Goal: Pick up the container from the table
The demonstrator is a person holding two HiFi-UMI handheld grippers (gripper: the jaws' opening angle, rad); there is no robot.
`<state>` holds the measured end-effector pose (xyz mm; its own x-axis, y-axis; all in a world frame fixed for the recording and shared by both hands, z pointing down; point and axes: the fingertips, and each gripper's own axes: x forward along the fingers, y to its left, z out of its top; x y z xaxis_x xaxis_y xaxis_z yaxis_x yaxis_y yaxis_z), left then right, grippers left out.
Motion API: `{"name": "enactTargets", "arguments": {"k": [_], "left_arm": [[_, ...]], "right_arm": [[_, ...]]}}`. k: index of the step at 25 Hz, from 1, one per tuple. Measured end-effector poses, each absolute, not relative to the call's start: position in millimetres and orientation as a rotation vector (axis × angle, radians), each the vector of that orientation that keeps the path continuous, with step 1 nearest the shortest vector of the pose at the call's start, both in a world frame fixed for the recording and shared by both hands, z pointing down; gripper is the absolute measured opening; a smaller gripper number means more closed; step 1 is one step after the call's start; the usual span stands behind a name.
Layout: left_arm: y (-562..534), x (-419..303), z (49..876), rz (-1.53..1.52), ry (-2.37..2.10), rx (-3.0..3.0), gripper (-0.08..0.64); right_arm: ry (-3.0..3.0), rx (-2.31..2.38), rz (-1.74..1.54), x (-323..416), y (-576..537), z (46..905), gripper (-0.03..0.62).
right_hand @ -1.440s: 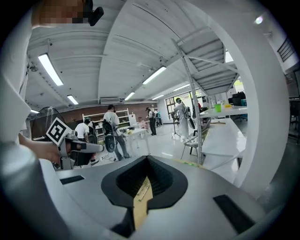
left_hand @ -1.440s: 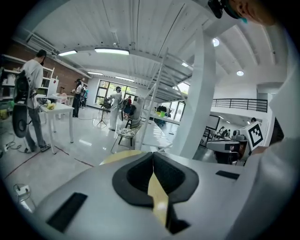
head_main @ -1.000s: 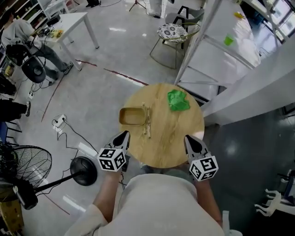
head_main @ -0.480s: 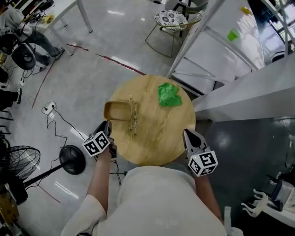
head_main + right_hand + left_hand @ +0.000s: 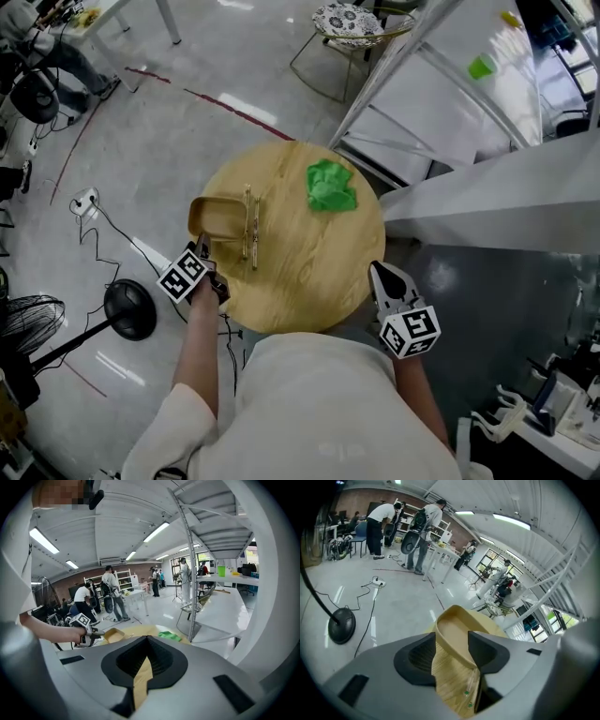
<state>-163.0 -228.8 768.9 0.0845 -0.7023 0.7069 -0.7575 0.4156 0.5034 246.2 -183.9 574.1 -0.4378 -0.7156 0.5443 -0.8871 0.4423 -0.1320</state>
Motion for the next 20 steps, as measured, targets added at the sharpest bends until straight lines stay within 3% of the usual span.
{"name": "enactTargets", "arguments": {"k": [12,20], "left_arm": [[-240.0,-160.4,805.7,0.087,-1.686,1.184,0.216],[-231.3,-160.6,808.4,0.106,-1.691,1.155,0.055]], "right_arm": [[-2.277,1.331,0.58,261.8,-182.1,583.5,0.025],[-2.281,1.329,0.571,257.1,-181.0,578.9,0.025]]}}
